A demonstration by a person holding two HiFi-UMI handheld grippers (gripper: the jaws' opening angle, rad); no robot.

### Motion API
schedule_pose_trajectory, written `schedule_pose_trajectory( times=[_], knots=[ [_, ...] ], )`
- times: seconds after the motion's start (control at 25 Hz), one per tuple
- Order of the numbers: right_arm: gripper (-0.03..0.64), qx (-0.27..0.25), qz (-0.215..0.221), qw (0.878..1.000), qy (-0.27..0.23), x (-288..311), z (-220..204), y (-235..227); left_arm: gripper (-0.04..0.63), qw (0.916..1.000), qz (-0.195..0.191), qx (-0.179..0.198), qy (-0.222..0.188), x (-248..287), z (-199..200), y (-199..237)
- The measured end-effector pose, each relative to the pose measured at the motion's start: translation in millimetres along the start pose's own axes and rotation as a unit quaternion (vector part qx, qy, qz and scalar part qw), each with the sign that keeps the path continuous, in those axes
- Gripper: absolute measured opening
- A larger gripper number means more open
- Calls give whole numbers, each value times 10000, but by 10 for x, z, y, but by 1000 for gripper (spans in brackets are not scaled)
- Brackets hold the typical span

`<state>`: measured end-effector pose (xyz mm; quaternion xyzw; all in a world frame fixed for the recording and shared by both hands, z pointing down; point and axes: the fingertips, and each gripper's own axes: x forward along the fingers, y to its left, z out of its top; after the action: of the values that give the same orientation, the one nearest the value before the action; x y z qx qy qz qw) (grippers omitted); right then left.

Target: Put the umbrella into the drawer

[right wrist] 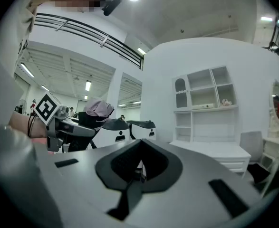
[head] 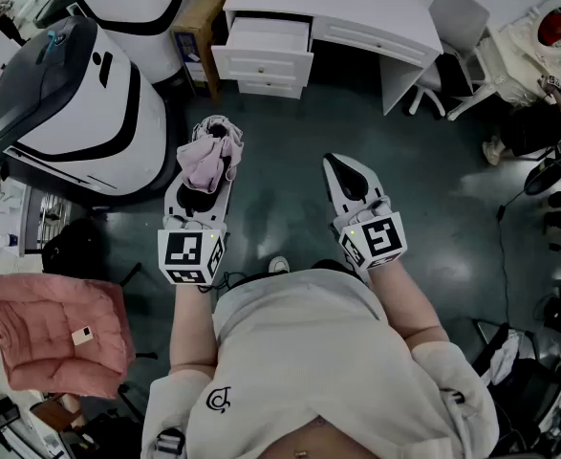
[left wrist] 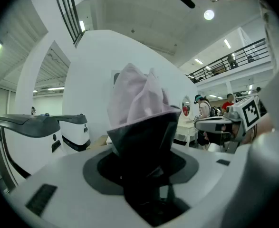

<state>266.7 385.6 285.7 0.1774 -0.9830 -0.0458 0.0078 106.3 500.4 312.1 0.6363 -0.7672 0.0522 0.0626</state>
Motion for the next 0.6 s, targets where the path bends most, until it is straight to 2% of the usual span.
schedule_pose_trajectory(
  times=[0.6],
  knots=[
    [6,67,-140,9997,164,88,-83,15,224,9999,-82,-49,-56,-3,-9,98]
  ],
)
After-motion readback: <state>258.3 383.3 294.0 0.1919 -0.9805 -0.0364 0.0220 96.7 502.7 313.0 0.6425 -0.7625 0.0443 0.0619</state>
